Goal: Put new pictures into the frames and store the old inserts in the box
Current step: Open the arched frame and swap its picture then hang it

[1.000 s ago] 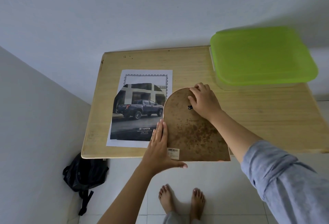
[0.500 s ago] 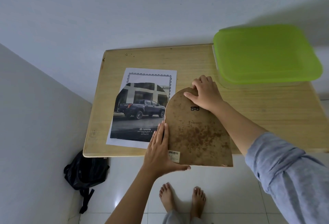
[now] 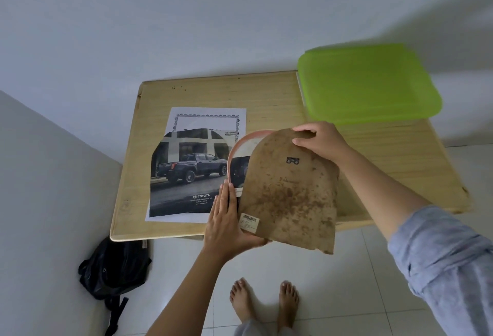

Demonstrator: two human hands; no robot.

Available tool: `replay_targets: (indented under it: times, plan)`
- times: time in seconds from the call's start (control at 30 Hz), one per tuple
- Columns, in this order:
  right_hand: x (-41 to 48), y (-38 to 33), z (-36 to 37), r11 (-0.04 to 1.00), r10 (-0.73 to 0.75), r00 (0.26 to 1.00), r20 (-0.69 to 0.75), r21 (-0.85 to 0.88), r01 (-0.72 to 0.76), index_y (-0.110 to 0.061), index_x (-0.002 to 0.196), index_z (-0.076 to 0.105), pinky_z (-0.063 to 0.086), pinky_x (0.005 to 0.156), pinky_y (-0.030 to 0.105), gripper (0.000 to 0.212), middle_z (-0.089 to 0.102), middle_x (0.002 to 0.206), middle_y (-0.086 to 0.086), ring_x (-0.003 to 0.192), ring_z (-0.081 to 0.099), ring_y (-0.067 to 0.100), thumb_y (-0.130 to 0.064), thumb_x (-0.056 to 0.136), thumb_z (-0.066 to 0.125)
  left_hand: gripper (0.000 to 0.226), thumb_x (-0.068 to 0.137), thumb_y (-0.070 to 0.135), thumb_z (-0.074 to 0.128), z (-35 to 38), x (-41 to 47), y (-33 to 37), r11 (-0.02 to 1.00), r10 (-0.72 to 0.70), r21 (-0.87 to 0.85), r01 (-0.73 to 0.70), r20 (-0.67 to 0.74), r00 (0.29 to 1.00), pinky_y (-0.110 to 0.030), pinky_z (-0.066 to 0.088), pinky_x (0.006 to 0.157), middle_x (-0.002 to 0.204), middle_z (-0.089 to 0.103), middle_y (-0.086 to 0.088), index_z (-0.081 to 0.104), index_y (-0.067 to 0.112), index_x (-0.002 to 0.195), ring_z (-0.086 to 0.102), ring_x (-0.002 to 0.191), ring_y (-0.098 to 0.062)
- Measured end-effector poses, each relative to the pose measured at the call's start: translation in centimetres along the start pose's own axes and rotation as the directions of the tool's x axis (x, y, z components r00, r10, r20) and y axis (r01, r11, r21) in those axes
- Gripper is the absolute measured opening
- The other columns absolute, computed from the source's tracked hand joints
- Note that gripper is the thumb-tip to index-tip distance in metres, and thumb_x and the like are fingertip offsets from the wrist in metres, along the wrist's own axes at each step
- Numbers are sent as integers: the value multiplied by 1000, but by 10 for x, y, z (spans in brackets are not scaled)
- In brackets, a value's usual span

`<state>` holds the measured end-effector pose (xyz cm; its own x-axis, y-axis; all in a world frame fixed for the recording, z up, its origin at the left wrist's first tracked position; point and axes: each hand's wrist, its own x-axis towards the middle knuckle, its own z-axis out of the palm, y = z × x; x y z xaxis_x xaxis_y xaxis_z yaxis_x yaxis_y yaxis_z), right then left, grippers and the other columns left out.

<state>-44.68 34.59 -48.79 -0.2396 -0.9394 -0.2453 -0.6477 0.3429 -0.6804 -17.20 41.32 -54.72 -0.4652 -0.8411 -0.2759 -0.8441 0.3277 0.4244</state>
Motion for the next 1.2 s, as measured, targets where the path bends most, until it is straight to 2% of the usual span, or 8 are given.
replay_targets:
  times: [0.17, 0.3, 0.4, 0.5, 0.7, 0.93, 1.03, 1.2]
  plan:
    - [-17, 13, -7, 971, 109, 994, 7, 215, -108, -17, 119, 62, 38, 97, 25, 45, 59, 125, 1, 115, 53, 16, -21, 76, 75, 144, 41, 97, 35, -1, 0, -3, 999, 28, 26, -28, 16, 999, -23, -20, 110, 150, -31, 0, -37, 13, 135, -31, 136, -7]
    - [-31, 25, -14, 726, 251, 960, 126, 632, -273, -16, 122, 59, 52, 88, 38, 47, 60, 123, 12, 100, 62, 22, -6, 78, 69, 144, 43, 95, 40, -1, 0, -3, 999, 37, 23, -38, 13, 999, -22, -20, 110, 151, -30, 0, -37, 14, 135, -30, 137, -8]
    - [-43, 32, -16, 698, 256, 941, 221, 632, -338, -30, 132, 48, 49, 88, 39, 51, 53, 130, 4, 106, 57, 20, -14, 85, 63, 144, 42, 95, 39, 1, 0, -3, 999, 35, 15, -35, 1, 999, -24, -17, 111, 152, -27, -1, -33, 14, 137, -27, 138, -9]
    - [-58, 41, -10, 713, 345, 903, 256, 555, -429, -30, 133, 41, 48, 73, 35, 49, 55, 116, -1, 95, 56, 15, -19, 89, 60, 143, 43, 96, 39, 3, 0, -4, 999, 38, 9, -38, -5, 999, -26, -14, 113, 153, -24, -1, -32, 15, 138, -24, 140, -9]
    - [-86, 65, 12, 630, 491, 871, -11, 695, -346, -21, 107, 52, 54, 74, 41, 41, 60, 112, 9, 94, 62, 25, -16, 74, 76, 142, 44, 94, 42, 4, 0, -5, 999, 42, -1, -42, -1, 999, -25, -16, 111, 151, -27, 1, -34, 17, 136, -27, 138, -9]
    - [-108, 85, 16, 450, 625, 764, -162, 874, -182, -11, 127, 54, 51, 90, 40, 58, 63, 111, 5, 101, 62, 21, -7, 74, 75, 144, 43, 93, 46, 2, -1, -6, 999, 43, -15, -42, 24, 999, -29, -13, 114, 144, -36, 4, -40, 18, 131, -28, 138, -11]
    - [-111, 101, 6, 501, 674, 697, -246, 846, -186, -10, 124, 57, 50, 91, 39, 54, 63, 115, 8, 102, 62, 22, -11, 74, 76, 143, 43, 94, 45, 2, -1, -6, 999, 44, -10, -43, 34, 998, -29, -14, 113, 144, -38, 4, -42, 19, 129, -30, 137, -11]
    - [-108, 112, -16, 728, 637, 599, -486, 634, -260, -2, 117, 61, 46, 91, 28, 42, 63, 118, 12, 108, 59, 23, -14, 79, 71, 143, 41, 95, 44, 2, -1, -6, 999, 32, -14, -31, 49, 998, -33, -8, 115, 146, -35, 4, -40, 22, 131, -30, 136, -12]
